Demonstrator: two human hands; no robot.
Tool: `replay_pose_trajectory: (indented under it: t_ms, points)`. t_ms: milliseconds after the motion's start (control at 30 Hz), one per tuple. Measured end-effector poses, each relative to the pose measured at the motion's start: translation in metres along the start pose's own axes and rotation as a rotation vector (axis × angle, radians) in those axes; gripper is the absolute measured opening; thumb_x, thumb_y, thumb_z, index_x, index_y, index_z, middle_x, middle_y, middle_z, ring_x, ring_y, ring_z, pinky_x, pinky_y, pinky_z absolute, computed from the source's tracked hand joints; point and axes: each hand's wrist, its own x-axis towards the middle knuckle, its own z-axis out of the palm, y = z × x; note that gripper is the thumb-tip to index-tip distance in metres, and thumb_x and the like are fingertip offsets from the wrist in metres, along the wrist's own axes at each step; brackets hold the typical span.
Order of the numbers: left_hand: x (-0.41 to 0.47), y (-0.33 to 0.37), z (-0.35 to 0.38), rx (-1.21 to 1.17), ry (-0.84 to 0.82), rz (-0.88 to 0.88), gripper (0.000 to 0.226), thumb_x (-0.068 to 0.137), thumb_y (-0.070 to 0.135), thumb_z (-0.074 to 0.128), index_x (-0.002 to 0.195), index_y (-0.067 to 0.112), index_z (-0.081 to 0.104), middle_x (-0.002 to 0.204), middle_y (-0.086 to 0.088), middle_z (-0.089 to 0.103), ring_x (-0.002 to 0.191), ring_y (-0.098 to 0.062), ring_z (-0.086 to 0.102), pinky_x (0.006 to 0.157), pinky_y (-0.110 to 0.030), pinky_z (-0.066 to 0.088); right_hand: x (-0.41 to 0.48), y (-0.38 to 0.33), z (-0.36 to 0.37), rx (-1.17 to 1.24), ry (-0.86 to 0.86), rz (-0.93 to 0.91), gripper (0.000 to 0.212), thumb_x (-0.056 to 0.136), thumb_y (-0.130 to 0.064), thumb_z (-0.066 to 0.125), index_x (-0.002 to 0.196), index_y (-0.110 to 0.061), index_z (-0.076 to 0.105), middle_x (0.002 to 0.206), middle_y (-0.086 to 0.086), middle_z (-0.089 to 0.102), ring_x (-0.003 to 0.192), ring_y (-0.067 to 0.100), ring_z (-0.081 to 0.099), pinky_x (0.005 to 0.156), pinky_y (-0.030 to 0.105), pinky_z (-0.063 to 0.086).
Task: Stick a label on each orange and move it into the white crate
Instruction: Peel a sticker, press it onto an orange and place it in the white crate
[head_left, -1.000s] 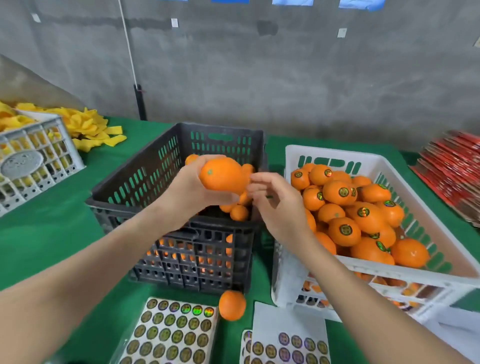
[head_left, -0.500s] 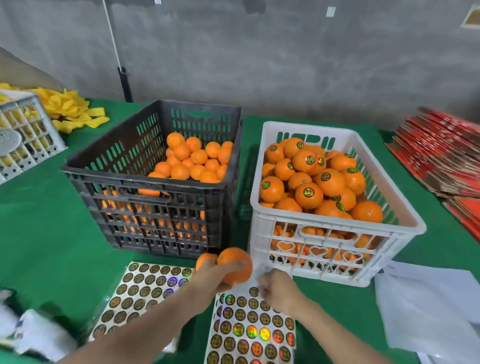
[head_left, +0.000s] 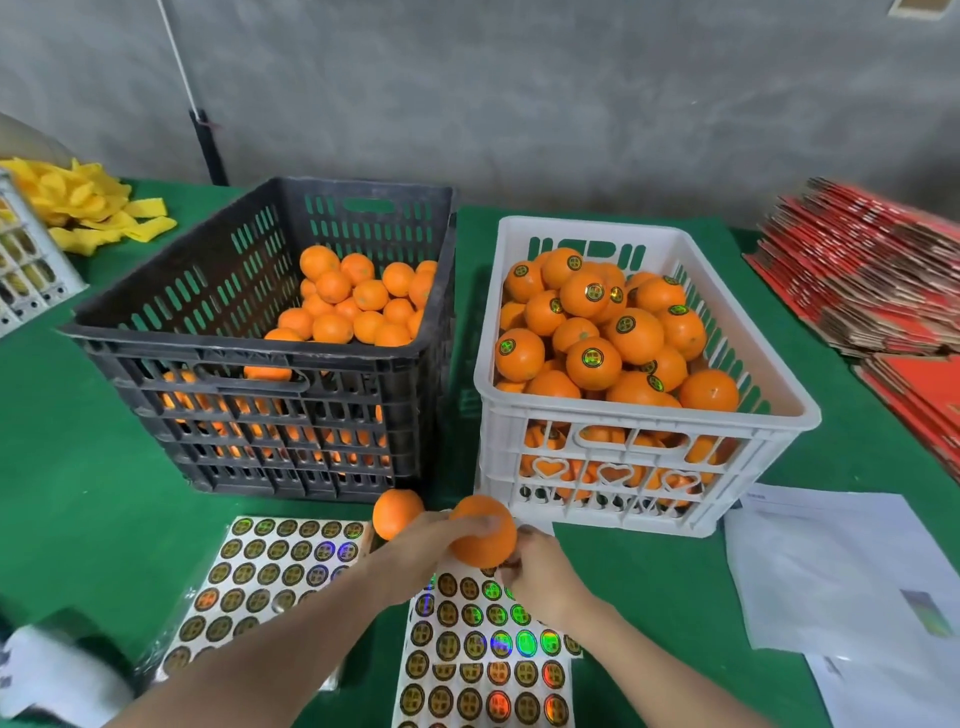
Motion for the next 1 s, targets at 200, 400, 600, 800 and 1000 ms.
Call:
replay_pose_trajectory:
  t_ms: [200, 400, 600, 800, 1000]
  points:
    - [0.0, -0.002, 0.002, -0.224, -0.003, -0.01, 0.066, 0.054, 0.042, 0.078, 0.107, 0.008, 0.059, 0.092, -0.017, 0.074, 0.085, -0.032, 0.072, 0.077, -0.039, 0.055, -0.013, 0.002, 0.01, 0.139, 0.223, -0.037, 0.021, 0.086, 0.003, 0.056, 0.098, -0.004, 0.072, 0.101, 0.0, 0.058, 0.085, 0.005, 0.05, 0.079, 0.003, 0.034]
    - [-0.005, -0.004, -0.008, -0.378, -0.066, -0.039, 0.082, 0.052, 0.047, 0.08, 0.119, 0.006, 0.055, 0.099, -0.022, 0.072, 0.084, -0.035, 0.071, 0.079, -0.041, 0.052, -0.02, -0.004, 0.012, 0.231, 0.392, -0.124, 0.015, 0.081, -0.001, 0.068, 0.093, -0.007, 0.075, 0.091, -0.009, 0.057, 0.072, -0.008, 0.048, 0.072, 0.005, 0.039]
    - [-0.008, -0.007, -0.014, -0.393, -0.043, -0.042, 0.102, 0.031, 0.043, 0.09, 0.119, 0.007, 0.053, 0.101, -0.025, 0.071, 0.085, -0.038, 0.07, 0.08, -0.043, 0.053, -0.026, -0.009, 0.014, 0.261, 0.491, -0.176, 0.013, 0.075, 0.003, 0.072, 0.075, -0.01, 0.073, 0.079, -0.013, 0.059, 0.06, -0.003, 0.049, 0.06, 0.012, 0.043]
    - [-0.021, -0.007, -0.015, -0.172, 0.008, 0.01, 0.083, 0.055, 0.035, 0.083, 0.127, 0.01, 0.049, 0.102, -0.012, 0.073, 0.094, -0.027, 0.069, 0.086, -0.039, 0.051, -0.032, -0.014, 0.008, 0.364, 0.503, -0.151, 0.018, 0.079, 0.006, 0.064, 0.07, -0.009, 0.062, 0.065, 0.007, 0.059, 0.058, 0.015, 0.052, 0.057, 0.027, 0.044]
    - [-0.046, -0.001, -0.018, 0.713, 0.226, 0.342, 0.073, 0.041, 0.063, 0.076, 0.106, 0.052, 0.044, 0.134, 0.02, 0.018, 0.129, -0.013, 0.021, 0.112, -0.045, 0.027, -0.036, -0.022, -0.018, 0.635, 0.484, 0.026, 0.031, 0.084, 0.008, 0.058, 0.071, -0.02, 0.059, 0.071, -0.004, 0.063, 0.071, 0.003, 0.056, 0.069, 0.012, 0.044]
